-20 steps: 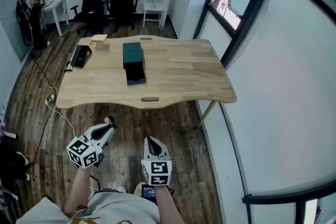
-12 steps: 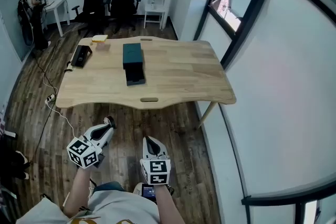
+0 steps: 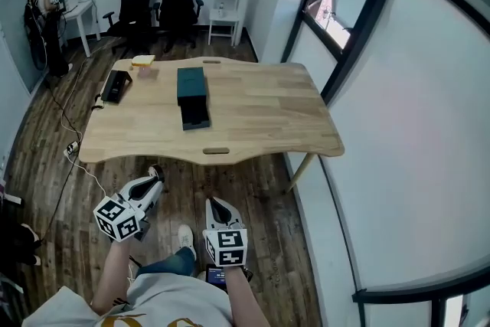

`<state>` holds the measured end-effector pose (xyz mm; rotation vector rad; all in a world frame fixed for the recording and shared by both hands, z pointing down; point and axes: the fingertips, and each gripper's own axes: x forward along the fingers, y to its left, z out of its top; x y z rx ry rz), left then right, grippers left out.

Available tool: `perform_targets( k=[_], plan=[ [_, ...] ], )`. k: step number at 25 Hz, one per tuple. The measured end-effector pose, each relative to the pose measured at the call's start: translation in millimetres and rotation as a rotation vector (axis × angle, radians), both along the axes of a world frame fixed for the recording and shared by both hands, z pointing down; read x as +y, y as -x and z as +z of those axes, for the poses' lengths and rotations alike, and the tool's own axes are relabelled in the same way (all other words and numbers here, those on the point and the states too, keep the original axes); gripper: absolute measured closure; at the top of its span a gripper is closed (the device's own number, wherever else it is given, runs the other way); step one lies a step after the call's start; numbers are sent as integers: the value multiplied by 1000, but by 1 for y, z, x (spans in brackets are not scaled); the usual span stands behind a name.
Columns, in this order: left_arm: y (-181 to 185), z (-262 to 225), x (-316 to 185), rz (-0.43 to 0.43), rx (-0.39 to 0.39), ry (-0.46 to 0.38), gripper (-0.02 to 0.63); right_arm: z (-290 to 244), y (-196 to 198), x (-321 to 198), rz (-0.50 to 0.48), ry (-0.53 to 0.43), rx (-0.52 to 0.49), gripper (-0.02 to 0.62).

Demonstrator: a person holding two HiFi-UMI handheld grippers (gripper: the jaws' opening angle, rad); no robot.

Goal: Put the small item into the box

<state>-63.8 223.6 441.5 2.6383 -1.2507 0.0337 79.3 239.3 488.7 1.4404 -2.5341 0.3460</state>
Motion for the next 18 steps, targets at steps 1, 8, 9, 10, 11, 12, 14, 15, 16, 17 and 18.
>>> perform_targets(
  k=[1, 8, 9, 10, 11, 12, 14, 15, 16, 17, 18],
  plan=[
    [1, 2, -7, -2, -2, 1, 574, 2, 1, -6, -4, -1, 3, 592],
    [-4, 19, -65, 16, -8, 9, 574, 15, 3, -69, -18, 17, 24, 591],
    [-2, 21, -77, 17, -9, 12, 574, 17, 5, -81, -19, 20, 25, 591],
    [0, 24, -90, 19, -6, 16, 574, 20, 9, -94, -21, 25, 27, 591],
    [2, 26, -104, 21, -2, 21, 574, 23, 13, -107, -23, 32, 29, 591],
    [5, 28, -119, 23, 1, 28, 574, 26, 18, -121, -25, 41, 32, 591],
    [10, 32, -150, 27, 4, 43, 574, 31, 28, -151, -29, 61, 38, 591],
    [12, 33, -167, 32, 6, 49, 574, 32, 32, -166, -31, 68, 42, 591],
    [15, 33, -183, 38, 8, 53, 574, 33, 36, -181, -31, 76, 47, 591],
    [18, 33, -200, 43, 10, 57, 574, 34, 39, -196, -28, 84, 50, 591],
    [21, 34, -217, 45, 13, 61, 574, 34, 43, -211, -23, 92, 54, 591]
  ],
)
